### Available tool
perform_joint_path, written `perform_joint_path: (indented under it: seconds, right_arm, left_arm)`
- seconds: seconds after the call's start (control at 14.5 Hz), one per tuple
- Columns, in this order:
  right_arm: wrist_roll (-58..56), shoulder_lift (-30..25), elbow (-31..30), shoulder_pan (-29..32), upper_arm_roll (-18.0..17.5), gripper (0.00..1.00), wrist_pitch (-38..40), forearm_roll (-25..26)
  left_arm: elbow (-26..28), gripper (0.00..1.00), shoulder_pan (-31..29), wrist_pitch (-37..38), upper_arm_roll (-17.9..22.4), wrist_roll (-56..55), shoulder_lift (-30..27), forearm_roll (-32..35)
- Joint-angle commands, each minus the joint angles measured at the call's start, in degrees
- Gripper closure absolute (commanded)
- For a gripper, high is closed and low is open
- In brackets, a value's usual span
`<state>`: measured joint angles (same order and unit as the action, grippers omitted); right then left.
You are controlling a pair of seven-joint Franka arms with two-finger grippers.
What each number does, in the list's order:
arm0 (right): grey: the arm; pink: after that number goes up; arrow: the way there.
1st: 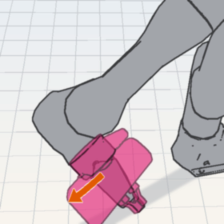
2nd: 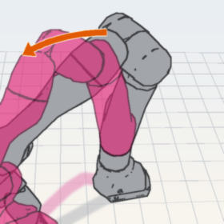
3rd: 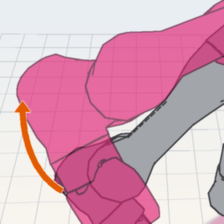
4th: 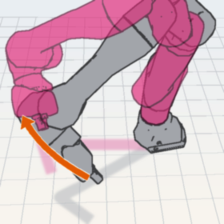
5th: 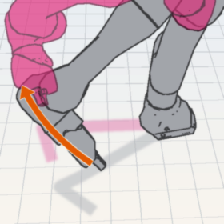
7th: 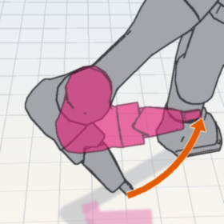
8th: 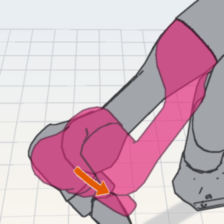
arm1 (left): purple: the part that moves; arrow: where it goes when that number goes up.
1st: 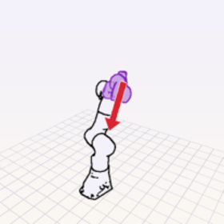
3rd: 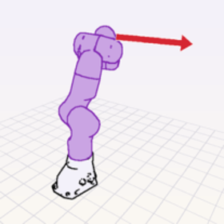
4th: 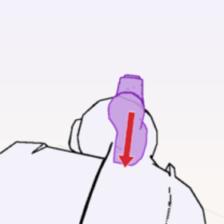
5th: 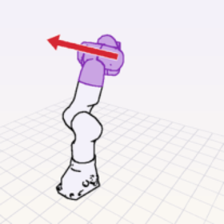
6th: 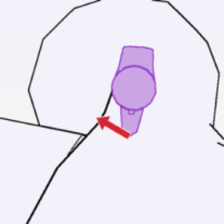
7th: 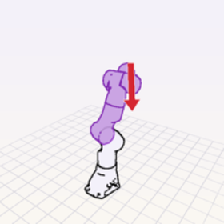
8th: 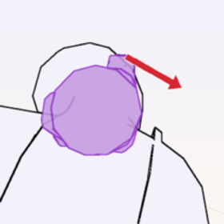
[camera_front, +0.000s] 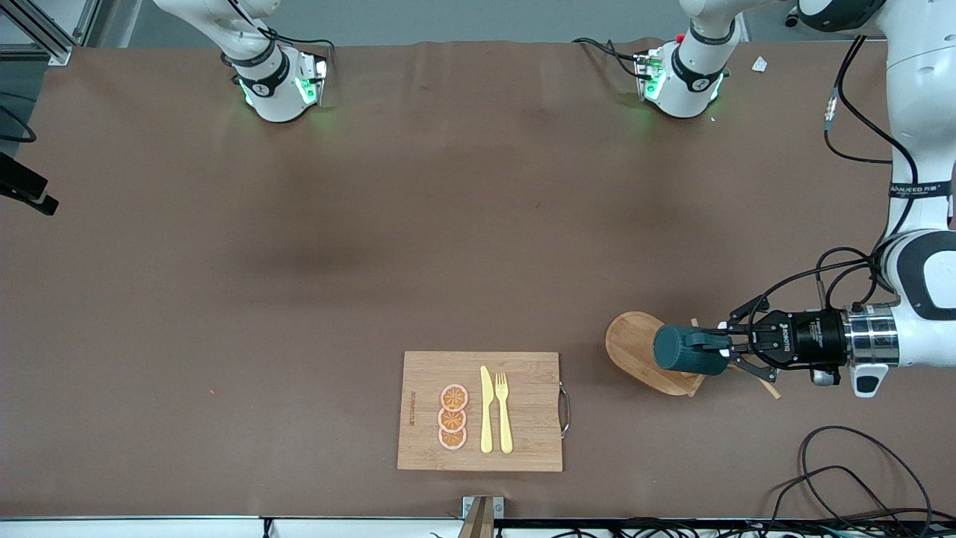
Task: Pass cup and hang on rack
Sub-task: 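Open the left gripper to release the mug handle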
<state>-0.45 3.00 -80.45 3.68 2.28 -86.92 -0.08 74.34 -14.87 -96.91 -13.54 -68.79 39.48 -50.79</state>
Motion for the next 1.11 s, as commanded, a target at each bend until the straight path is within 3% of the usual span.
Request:
perform_joint_path:
  seconds: [0.0,0.07,0.28,0.35,0.41,0.76,1.04]
  right_arm:
    - [-0.1,0.2,0.7,0.6,-0.3,0.00,0.3,-0.1]
    - [-0.1,0.2,0.8,0.6,-0.3,0.00,0.3,-0.1]
    - [-0.1,0.2,0.8,0.6,-0.3,0.00,0.3,-0.1]
    - [-0.1,0.2,0.8,0.6,-0.3,0.00,0.3,-0.1]
    - [-0.1,0.2,0.8,0.6,-0.3,0.00,0.3,-0.1]
    - [-0.1,0.2,0.7,0.6,-0.3,0.00,0.3,-0.1]
    - [-0.1,0.2,0.8,0.6,-0.3,0.00,0.3,-0.1]
  left_arm:
    - [-0.2,0.87,-0.2,0.1,-0.2,-0.6,-0.1,-1.3]
    - [-0.3,0.78,-0.4,0.1,-0.2,-0.6,-0.2,-1.3]
    - [-0.8,0.38,-0.6,0.1,-0.2,-0.6,-0.8,-1.2]
    - [-1.0,0.23,-0.6,0.1,-0.2,-0.6,-1.2,-1.2]
    - [-1.0,0.00,-0.6,0.1,-0.2,-0.5,-1.8,-1.2]
    - [-1.0,0.00,-0.5,0.6,-0.4,-1.0,-6.4,-0.6]
    - [-0.9,0.00,1.5,1.3,-1.0,-1.2,-11.4,6.8]
